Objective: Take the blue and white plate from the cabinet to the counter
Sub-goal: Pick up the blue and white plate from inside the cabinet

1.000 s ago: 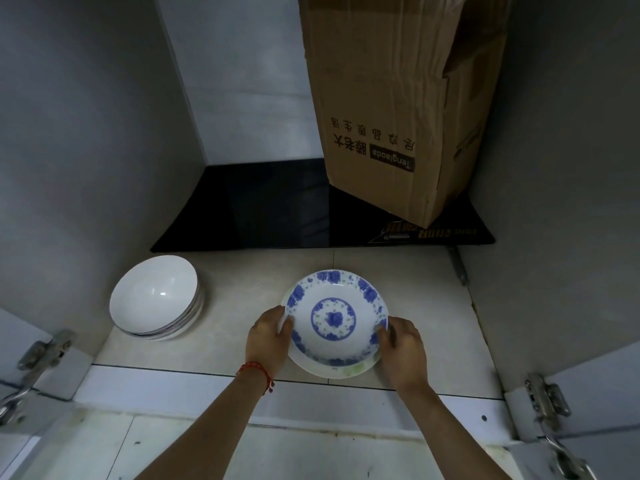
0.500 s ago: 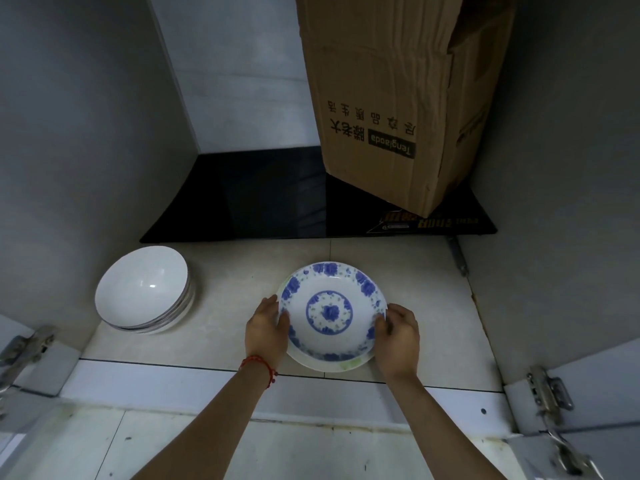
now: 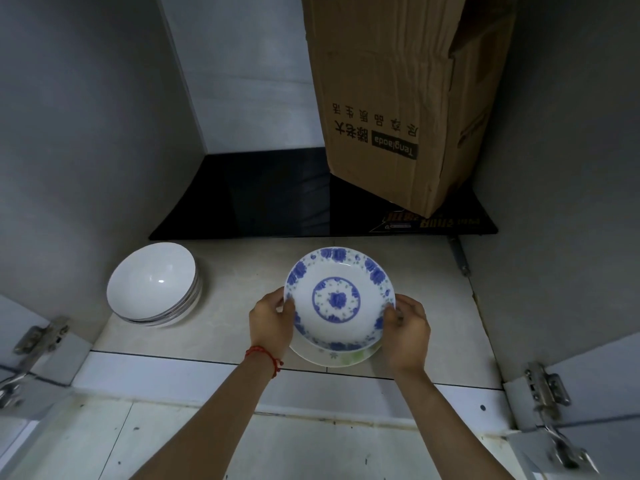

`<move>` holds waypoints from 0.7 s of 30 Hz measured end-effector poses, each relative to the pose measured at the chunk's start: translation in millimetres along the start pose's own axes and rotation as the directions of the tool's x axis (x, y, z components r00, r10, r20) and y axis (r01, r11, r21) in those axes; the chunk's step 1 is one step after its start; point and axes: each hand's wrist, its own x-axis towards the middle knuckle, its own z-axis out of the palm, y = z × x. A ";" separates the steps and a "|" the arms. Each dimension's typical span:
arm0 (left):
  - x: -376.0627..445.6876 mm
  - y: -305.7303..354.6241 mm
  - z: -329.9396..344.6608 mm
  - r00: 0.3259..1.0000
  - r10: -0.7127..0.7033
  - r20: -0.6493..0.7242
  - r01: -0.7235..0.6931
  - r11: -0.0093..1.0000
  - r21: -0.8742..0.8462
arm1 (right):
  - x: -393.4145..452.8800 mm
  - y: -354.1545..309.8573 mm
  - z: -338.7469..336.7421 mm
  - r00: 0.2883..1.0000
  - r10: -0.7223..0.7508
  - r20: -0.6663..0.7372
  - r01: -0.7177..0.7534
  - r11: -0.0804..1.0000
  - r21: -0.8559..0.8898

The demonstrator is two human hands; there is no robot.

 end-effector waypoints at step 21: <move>-51.3 72.7 -32.7 0.997 -0.068 -0.028 0.063 0.987 -0.145 | -42.4 -55.6 -72.9 1.000 0.007 0.019 -0.010 0.990 0.138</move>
